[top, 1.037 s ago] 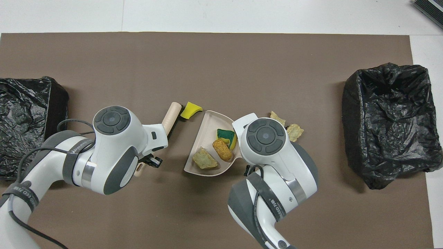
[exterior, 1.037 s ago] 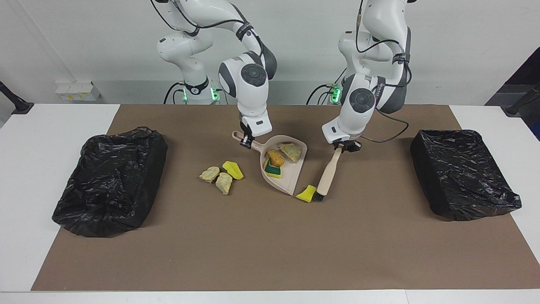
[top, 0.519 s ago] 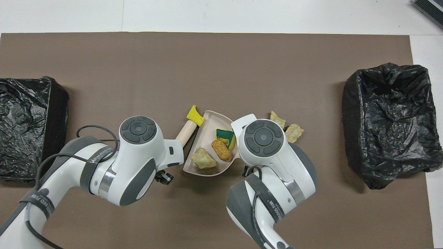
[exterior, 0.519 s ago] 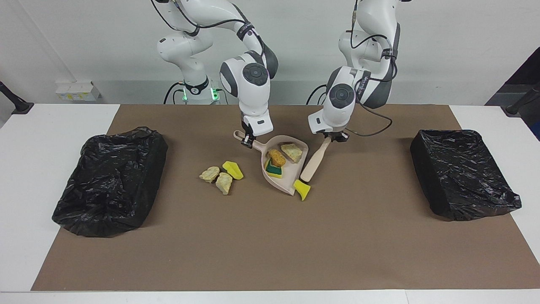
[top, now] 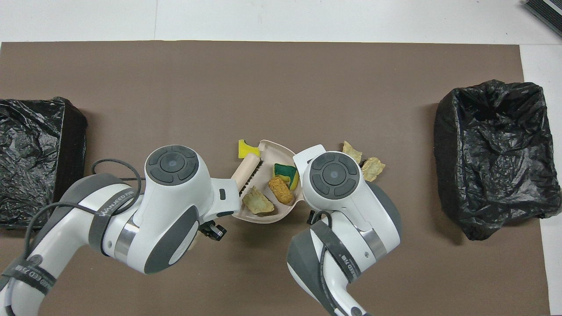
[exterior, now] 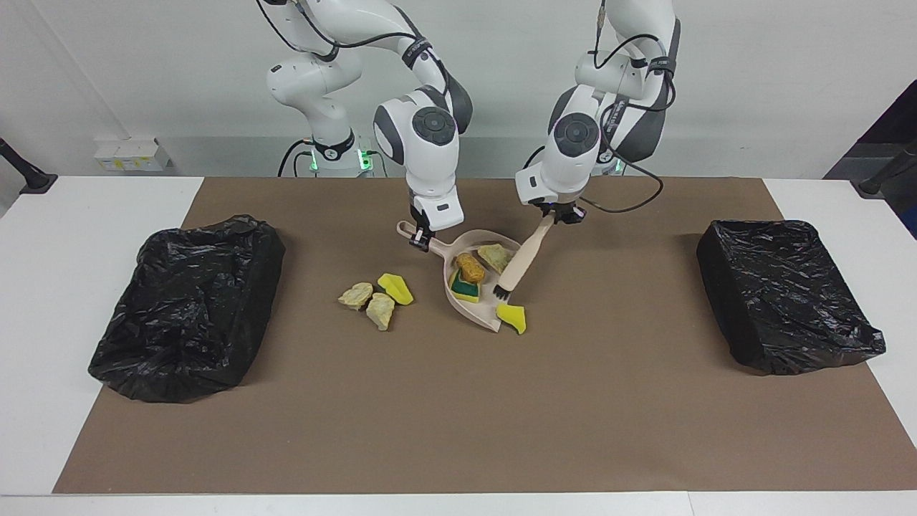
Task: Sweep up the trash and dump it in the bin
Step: 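Brush the debris deeper into the dustpan with the left gripper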
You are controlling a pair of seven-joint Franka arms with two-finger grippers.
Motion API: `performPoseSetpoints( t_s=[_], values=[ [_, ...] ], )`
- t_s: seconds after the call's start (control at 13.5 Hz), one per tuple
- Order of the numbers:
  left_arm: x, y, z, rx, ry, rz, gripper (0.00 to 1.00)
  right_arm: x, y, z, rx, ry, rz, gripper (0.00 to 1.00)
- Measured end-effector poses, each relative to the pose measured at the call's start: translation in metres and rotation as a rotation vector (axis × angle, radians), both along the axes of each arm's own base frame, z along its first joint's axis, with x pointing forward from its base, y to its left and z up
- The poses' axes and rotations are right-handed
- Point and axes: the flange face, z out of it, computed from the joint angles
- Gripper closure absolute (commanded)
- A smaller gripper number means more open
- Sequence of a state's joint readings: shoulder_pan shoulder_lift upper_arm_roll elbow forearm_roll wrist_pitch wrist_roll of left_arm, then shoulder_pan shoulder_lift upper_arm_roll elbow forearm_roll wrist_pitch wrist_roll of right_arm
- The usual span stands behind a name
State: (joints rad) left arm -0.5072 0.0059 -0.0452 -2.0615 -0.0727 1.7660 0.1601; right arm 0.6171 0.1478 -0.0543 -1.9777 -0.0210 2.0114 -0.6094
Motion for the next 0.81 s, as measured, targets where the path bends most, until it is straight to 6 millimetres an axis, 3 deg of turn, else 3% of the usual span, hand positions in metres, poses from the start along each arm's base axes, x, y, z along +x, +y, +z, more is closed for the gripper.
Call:
performPoseSetpoints(
  t_s=[0.15, 0.3, 0.52, 0.67, 0.81],
  values=[
    [0.009, 0.007, 0.006, -0.012, -0.016, 0.023, 1.00, 0.000, 0.000, 0.000, 0.000, -0.001, -0.005, 1.00],
    [0.029, 0.031, 0.000, -0.026, -0.026, 0.052, 1.00, 0.000, 0.001, 0.000, 0.000, -0.002, -0.007, 1.00],
    [0.061, 0.062, -0.031, -0.036, -0.033, 0.065, 1.00, 0.000, 0.001, 0.000, 0.000, -0.003, -0.014, 1.00],
    [0.064, 0.060, -0.048, -0.033, -0.014, 0.048, 1.00, 0.000, 0.001, 0.000, 0.000, -0.003, -0.017, 1.00],
    [0.055, 0.042, -0.050, -0.032, -0.004, 0.008, 1.00, 0.000, 0.001, 0.000, -0.001, -0.004, -0.029, 1.00]
  ],
)
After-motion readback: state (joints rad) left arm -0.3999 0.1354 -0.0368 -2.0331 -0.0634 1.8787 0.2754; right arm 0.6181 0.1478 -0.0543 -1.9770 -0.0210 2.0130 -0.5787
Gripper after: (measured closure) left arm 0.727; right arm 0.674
